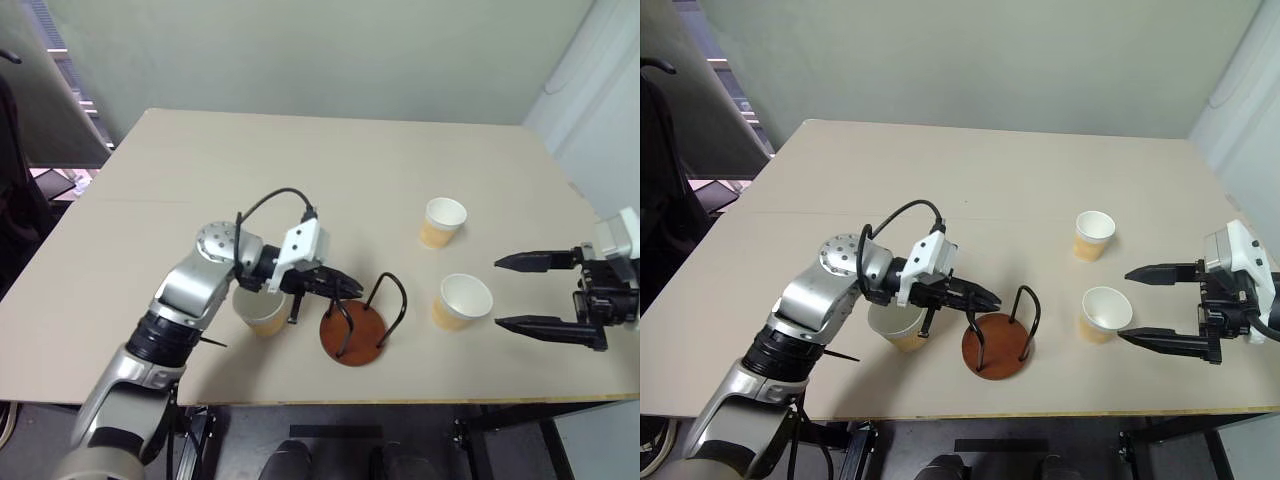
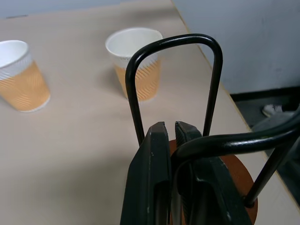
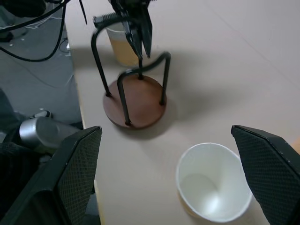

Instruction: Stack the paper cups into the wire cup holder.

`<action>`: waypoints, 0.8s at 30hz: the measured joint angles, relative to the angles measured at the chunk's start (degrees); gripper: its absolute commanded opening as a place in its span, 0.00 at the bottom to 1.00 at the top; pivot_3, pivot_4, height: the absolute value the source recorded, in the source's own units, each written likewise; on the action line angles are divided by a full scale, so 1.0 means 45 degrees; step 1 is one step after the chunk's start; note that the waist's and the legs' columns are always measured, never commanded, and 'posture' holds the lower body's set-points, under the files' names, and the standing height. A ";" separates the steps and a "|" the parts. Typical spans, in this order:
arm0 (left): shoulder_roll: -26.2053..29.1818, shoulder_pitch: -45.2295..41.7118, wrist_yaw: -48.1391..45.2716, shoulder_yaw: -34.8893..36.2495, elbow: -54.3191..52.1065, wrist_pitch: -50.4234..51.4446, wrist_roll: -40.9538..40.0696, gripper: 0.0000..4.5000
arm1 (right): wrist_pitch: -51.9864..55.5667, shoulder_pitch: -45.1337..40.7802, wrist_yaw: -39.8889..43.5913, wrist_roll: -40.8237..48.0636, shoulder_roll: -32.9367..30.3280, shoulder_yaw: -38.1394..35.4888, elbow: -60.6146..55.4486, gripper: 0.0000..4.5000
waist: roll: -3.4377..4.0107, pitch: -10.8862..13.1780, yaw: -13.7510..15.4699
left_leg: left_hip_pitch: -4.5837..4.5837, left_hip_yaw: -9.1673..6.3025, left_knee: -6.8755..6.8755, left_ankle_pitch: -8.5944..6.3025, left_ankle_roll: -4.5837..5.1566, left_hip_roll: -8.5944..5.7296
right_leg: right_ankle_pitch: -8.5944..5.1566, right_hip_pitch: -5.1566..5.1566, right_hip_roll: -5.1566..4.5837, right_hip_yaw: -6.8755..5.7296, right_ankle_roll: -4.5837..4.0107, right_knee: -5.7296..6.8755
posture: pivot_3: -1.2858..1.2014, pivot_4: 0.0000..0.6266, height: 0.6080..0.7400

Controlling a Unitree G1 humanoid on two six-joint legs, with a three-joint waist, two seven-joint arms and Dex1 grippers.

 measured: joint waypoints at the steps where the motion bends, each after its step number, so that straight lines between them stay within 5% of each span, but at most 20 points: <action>1: -0.0136 0.0009 0.0031 -0.0054 0.0279 -0.0275 0.0151 0.00 | 0.0009 0.0004 -0.0069 0.0003 0.0001 0.0000 -0.0061 1.00 | 0.0000 0.0000 0.0000 | -0.0001 0.0000 0.0001 0.0000 0.0001 0.0001 | 0.0000 0.0000 0.0000 0.0000 0.0001 0.0000 | 0.52 0.24 1.00; 9: -0.0945 -0.0159 0.0461 -0.0069 0.1518 -0.1476 0.0918 0.00 | 0.0059 0.0002 -0.0307 0.0082 0.0000 0.0000 -0.0097 1.00 | 0.0003 -0.0002 0.0001 | 0.0006 0.0003 0.0004 -0.0006 0.0011 -0.0003 | 0.0001 0.0018 -0.0001 0.0000 0.0010 -0.0007 | 0.52 0.24 1.00; 18: -0.0816 -0.0096 0.0431 -0.0288 0.1810 -0.1857 0.1609 0.66 | 0.0048 -0.0040 -0.0408 0.0078 0.0000 0.0027 -0.0048 1.00 | 0.0003 -0.0002 -0.0003 | 0.0001 0.0006 0.0002 -0.0009 0.0015 -0.0005 | -0.0005 0.0020 0.0002 0.0001 0.0019 -0.0017 | 0.52 0.24 1.00; 24: -0.0552 -0.0102 0.0332 -0.0245 0.1864 -0.2105 0.1834 0.66 | -0.0038 -0.0129 -0.0414 0.0069 -0.0001 0.0247 0.0076 1.00 | 0.0003 -0.0002 -0.0004 | 0.0002 0.0006 -0.0001 -0.0009 0.0015 -0.0004 | -0.0007 0.0020 0.0003 0.0001 0.0020 -0.0017 | 0.52 0.24 1.00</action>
